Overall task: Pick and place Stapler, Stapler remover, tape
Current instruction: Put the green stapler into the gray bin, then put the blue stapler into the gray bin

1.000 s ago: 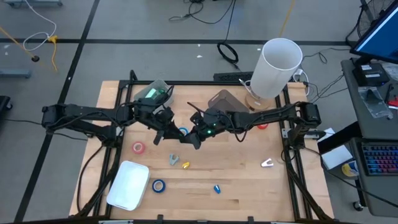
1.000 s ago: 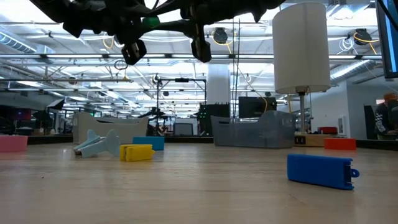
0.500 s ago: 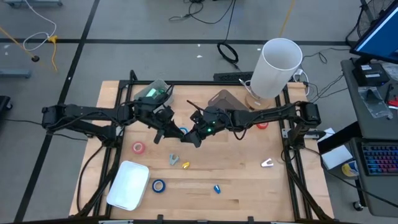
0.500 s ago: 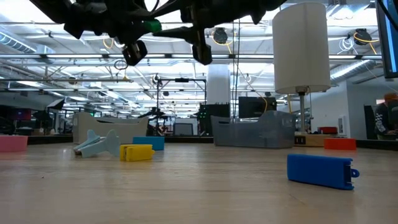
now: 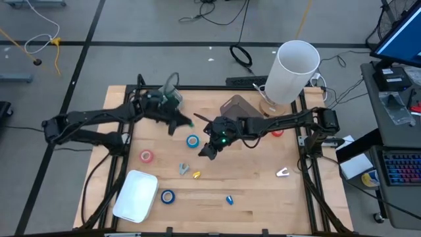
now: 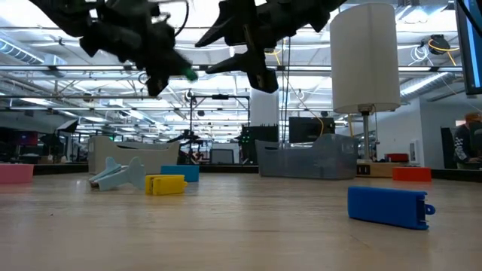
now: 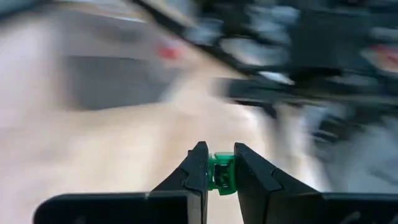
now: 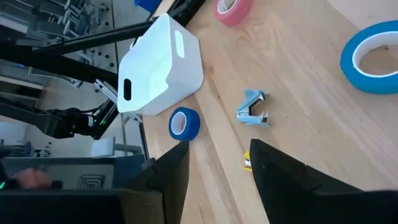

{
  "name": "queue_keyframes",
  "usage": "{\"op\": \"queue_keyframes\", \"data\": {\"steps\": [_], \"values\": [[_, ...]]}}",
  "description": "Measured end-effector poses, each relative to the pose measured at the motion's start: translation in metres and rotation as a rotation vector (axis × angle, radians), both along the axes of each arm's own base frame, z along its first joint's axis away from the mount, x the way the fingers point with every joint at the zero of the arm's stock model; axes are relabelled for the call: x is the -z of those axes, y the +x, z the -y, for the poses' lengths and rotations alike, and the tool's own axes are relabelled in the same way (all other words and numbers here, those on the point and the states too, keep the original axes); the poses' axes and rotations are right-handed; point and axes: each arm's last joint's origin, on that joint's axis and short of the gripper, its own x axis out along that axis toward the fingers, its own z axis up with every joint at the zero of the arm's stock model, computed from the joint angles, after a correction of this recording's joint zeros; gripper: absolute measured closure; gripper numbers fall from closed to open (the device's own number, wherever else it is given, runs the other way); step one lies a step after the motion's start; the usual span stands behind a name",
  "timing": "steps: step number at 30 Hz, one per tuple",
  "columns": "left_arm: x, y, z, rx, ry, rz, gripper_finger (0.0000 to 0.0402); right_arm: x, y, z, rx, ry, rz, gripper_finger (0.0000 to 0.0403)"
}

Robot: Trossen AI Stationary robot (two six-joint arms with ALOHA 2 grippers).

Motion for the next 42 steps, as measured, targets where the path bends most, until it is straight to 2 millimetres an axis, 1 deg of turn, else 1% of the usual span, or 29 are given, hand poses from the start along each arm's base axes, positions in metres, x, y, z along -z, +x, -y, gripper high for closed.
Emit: {"op": "queue_keyframes", "data": {"steps": [7, 10, 12, 15, 22, 26, 33, 42], "values": [[0.016, -0.041, -0.053, -0.626, 0.256, -0.345, 0.0351, -0.001, 0.000, -0.006, -0.009, 0.005, 0.008, 0.0241], [0.022, -0.053, -0.070, -0.729, 0.264, -0.413, 0.0351, -0.001, 0.000, -0.007, -0.004, 0.015, 0.004, 0.0242], [0.027, -0.057, -0.077, -0.759, 0.250, -0.444, 0.0351, -0.001, 0.000, -0.007, -0.001, 0.020, 0.002, 0.0243], [0.038, -0.058, -0.088, -0.787, 0.230, -0.493, 0.0350, -0.001, 0.000, -0.007, 0.012, 0.018, 0.001, 0.0241], [0.063, -0.049, -0.106, -0.808, 0.202, -0.536, 0.0343, -0.001, 0.001, -0.006, 0.044, -0.001, 0.004, 0.0242], [0.066, -0.044, -0.112, -0.833, 0.207, -0.560, 0.0334, -0.001, 0.001, -0.006, 0.045, 0.000, 0.004, 0.0241], [0.066, -0.044, -0.113, -0.801, 0.267, -0.594, 0.0315, -0.001, 0.001, -0.006, 0.045, 0.000, 0.006, 0.0242], [0.066, -0.045, -0.113, -0.799, 0.279, -0.603, 0.0243, -0.001, 0.001, -0.006, 0.043, -0.002, 0.007, 0.0242]]}}
